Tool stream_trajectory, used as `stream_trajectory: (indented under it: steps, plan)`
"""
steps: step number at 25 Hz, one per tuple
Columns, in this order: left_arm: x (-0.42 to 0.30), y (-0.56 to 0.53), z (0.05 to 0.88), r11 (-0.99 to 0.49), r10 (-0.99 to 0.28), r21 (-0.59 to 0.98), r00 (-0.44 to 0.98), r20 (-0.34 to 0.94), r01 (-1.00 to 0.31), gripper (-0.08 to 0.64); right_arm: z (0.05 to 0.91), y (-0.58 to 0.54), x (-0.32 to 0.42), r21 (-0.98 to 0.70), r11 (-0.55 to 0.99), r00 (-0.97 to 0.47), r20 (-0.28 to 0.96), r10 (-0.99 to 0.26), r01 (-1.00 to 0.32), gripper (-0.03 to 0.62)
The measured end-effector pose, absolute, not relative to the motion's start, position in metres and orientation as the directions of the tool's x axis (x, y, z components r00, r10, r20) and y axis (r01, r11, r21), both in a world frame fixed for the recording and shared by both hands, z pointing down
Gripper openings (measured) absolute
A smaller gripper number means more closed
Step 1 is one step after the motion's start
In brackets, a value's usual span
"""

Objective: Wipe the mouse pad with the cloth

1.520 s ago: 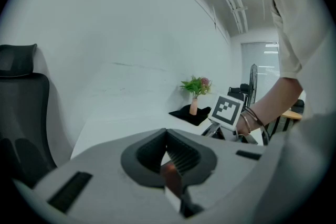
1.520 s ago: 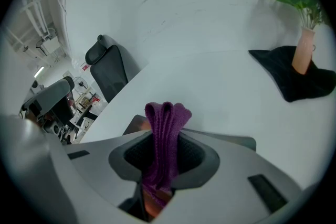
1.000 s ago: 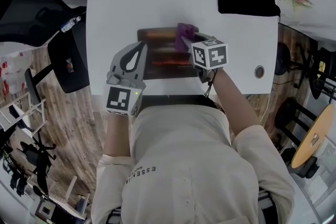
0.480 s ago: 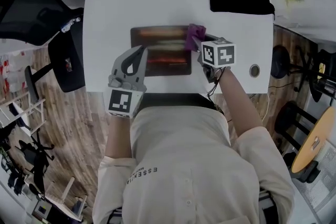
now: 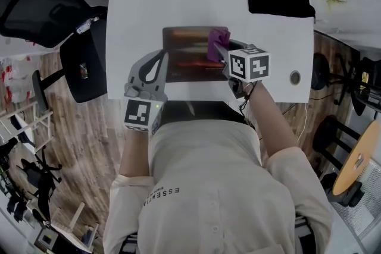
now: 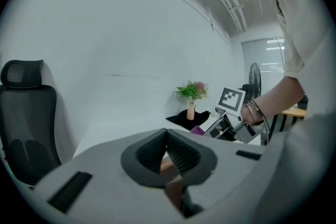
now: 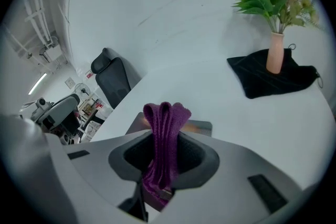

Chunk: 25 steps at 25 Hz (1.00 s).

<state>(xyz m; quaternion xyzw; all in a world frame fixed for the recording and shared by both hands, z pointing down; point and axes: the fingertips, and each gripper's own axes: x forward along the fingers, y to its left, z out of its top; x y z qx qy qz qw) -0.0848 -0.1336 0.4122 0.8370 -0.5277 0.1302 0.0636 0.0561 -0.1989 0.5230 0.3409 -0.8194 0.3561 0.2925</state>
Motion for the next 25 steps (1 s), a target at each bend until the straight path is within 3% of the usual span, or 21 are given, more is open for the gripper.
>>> stream_trajectory:
  steps: [12, 25]
  plan:
    - [-0.169, -0.104, 0.418, -0.410, -0.866, -0.007, 0.387, 0.316, -0.912, 0.000, 0.546, -0.145, -0.074, -0.463, 0.557, -0.656, 0.725, -0.210, -0.689, 0.107]
    - [-0.198, -0.095, 0.430, -0.394, -0.857, 0.045, 0.385, 0.343, -0.918, 0.000, 0.571, -0.151, -0.100, -0.466, 0.503, -0.629, 0.747, -0.216, -0.727, 0.107]
